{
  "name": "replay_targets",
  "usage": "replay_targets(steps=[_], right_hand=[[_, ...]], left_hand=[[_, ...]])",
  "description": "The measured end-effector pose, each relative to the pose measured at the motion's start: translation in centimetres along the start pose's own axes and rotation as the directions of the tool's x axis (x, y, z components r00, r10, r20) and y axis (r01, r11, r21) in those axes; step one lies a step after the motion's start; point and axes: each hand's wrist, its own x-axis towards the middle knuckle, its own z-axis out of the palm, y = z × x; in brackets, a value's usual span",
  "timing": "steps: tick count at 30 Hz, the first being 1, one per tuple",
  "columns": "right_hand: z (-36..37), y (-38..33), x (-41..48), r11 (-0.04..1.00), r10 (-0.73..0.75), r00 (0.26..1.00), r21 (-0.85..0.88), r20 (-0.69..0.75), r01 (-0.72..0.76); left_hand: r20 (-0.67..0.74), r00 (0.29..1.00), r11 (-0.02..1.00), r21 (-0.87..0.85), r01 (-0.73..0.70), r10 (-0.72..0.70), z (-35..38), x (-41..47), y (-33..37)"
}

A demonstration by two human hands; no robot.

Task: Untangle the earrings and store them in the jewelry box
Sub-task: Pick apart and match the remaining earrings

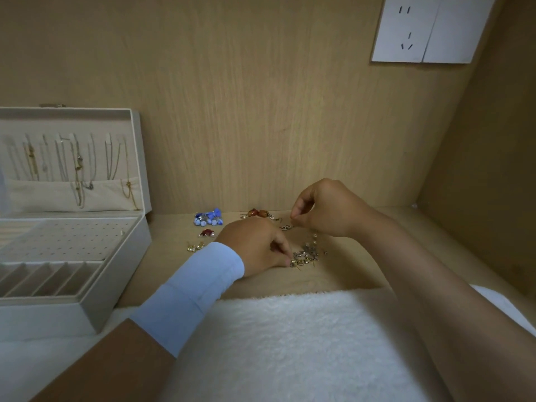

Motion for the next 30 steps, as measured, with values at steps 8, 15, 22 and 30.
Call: replay_targets(steps=[8, 15, 22, 30], right_hand=[[0.4, -0.3, 0.0, 0.995, -0.041, 0.997, 0.091, 0.071, 0.034], [1.8, -2.4, -1.1, 0.982, -0.144, 0.916, 0.168, 0.375, 0.085], [2.5, -3.1, -1.4, 0.996, -0.094, 0.891, 0.04, 0.445, 0.085], [2.2, -3.0, -1.4, 0.997, -0.04, 0.883, -0.036, 0.467, 0.064]], left_hand=[[-0.019, 0.999, 0.999, 0.029, -0.039, 0.039, -0.8, 0.1, -0.3], [0.115, 0.991, 0.997, 0.057, 0.056, -0.062, -4.9, -1.5, -3.2], [0.186, 0.979, 0.994, 0.078, 0.076, -0.089, -3.5, -1.7, -3.9], [0.184, 0.978, 0.992, 0.097, 0.079, -0.096, -3.3, -1.5, -3.6]])
